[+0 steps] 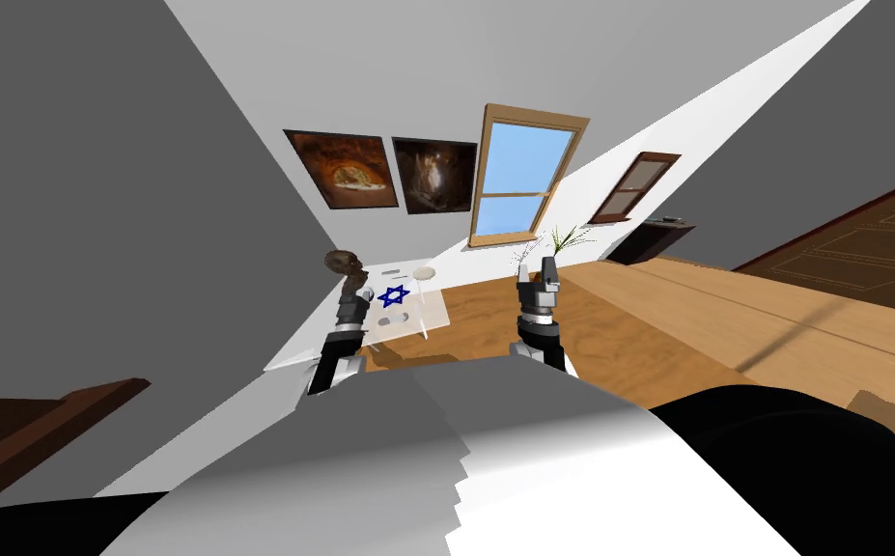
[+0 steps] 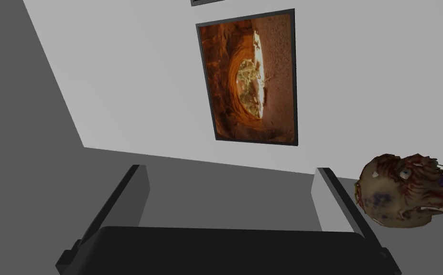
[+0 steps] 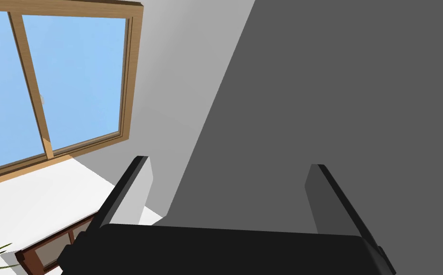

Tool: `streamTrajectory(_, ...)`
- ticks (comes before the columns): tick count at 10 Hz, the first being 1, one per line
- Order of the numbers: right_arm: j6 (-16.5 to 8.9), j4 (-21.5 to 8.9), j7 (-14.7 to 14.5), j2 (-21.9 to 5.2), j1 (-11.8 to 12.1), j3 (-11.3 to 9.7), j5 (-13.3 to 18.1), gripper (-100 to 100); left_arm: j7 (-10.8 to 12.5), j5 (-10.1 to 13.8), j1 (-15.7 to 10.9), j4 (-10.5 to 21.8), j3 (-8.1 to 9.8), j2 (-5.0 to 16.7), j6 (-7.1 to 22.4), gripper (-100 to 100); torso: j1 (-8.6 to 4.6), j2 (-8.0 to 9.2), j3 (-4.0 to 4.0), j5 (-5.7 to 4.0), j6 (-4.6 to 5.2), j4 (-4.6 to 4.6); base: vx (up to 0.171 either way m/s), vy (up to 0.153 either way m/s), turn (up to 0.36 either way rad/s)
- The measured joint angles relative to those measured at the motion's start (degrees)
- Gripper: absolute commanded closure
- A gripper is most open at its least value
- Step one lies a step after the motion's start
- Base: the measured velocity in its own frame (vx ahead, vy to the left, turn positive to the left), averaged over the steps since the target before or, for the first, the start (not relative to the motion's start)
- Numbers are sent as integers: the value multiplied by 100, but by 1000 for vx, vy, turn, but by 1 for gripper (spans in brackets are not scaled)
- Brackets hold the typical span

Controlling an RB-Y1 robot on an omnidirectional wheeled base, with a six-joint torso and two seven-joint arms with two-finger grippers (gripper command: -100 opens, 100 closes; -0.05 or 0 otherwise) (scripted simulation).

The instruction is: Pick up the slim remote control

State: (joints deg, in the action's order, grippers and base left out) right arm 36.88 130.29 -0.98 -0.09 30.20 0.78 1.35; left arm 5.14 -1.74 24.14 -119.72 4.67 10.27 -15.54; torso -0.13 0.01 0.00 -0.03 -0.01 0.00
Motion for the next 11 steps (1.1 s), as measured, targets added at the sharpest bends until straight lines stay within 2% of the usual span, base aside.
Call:
streamTrajectory(2,0,0,0,0,-1,-1,0,0,30,56,-142,351,71,331,204,-100,-11,1,1,-2,3,0,-3,-68,-136)
streamTrajectory(4,0,0,0,0,-1,0,0,0,-10,61,-329,695,70,500,426,-100,-7,-1,0,-2,3,0,-6,-69,-171)
streamTrajectory(5,0,0,0,0,0,-1,0,0,-13,96,-455,892,103,683,597,-100,-13,1,1,-3,2,0,-8,-57,-58)
streamTrajectory(7,0,0,0,0,0,0,0,0,-19,140,-569,1365,137,884,730,-100,-5,1,1,-1,1,0,2,-48,-108)
streamTrajectory(11,0,0,0,0,0,0,0,0,-48,229,-828,1808,199,1225,1331,-100,-2,2,1,-1,1,1,0,-42,-120)
